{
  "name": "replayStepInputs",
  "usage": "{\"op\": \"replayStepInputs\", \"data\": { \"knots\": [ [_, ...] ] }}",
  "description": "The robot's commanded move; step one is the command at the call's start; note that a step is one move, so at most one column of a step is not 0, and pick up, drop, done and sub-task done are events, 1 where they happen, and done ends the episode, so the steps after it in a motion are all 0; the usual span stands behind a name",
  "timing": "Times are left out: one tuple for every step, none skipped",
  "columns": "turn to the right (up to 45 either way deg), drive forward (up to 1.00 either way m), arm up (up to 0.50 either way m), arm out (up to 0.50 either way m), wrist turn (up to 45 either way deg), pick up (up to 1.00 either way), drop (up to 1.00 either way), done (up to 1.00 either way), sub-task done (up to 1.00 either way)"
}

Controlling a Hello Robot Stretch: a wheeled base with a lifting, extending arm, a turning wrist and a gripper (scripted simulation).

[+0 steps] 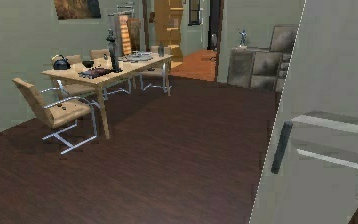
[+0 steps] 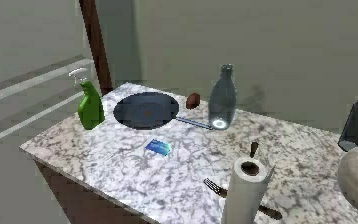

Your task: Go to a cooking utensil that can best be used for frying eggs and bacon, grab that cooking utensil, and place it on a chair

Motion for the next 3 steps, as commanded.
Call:
{"op": "replayStepInputs", "data": {
  "knots": [
    [0.0,0.00,0.50,0.00,0.0,0.00,0.00,0.00,0.00],
    [0.0,0.00,0.38,0.00,0.0,0.00,0.00,0.00,0.00],
    [0.0,0.00,0.00,0.34,0.0,0.00,0.00,0.00,0.00]
  ]
}}
